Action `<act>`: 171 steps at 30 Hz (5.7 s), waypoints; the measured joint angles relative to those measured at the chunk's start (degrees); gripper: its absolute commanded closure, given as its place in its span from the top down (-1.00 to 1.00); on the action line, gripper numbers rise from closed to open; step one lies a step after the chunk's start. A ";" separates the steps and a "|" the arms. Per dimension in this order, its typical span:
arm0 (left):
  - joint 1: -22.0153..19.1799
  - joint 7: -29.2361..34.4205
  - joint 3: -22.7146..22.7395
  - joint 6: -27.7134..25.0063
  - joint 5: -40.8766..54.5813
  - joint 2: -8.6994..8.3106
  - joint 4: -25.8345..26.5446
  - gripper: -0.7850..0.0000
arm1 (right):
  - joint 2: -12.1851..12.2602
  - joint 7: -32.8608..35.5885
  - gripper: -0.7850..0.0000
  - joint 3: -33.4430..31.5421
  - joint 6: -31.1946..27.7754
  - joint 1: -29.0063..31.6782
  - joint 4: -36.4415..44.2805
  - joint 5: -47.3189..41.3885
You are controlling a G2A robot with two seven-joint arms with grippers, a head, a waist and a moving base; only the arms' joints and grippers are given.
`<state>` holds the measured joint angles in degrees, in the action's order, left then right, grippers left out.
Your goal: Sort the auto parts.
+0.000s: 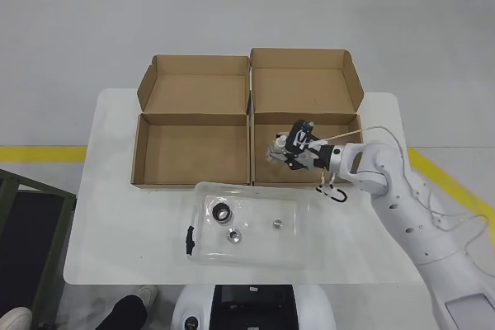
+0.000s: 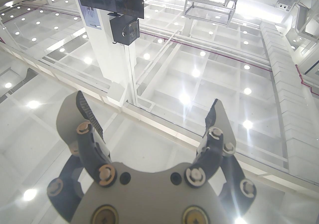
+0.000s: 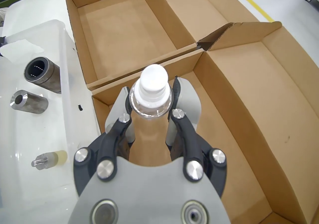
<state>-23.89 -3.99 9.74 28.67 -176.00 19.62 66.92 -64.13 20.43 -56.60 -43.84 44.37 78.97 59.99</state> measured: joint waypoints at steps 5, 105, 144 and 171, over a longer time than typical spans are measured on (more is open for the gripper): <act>0.00 0.00 0.00 0.00 0.00 0.00 0.00 1.00 | -0.73 -0.78 -1.00 1.84 -0.12 -1.64 -3.79 -0.32; 0.00 0.00 0.00 0.00 0.00 0.00 0.00 1.00 | 4.44 29.59 0.72 2.79 -5.98 19.05 29.36 10.63; 0.00 0.00 0.00 0.00 0.00 0.00 0.00 1.00 | 6.08 12.91 -1.00 -4.11 -9.96 18.54 34.44 3.61; 0.00 0.00 0.00 0.00 0.00 0.00 0.00 1.00 | 6.07 -24.05 -1.00 -19.01 -14.16 10.89 23.87 -9.02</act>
<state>-23.89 -3.99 9.74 28.67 -176.00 19.62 66.92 -58.07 -3.63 -75.60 -58.00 55.26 102.84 50.97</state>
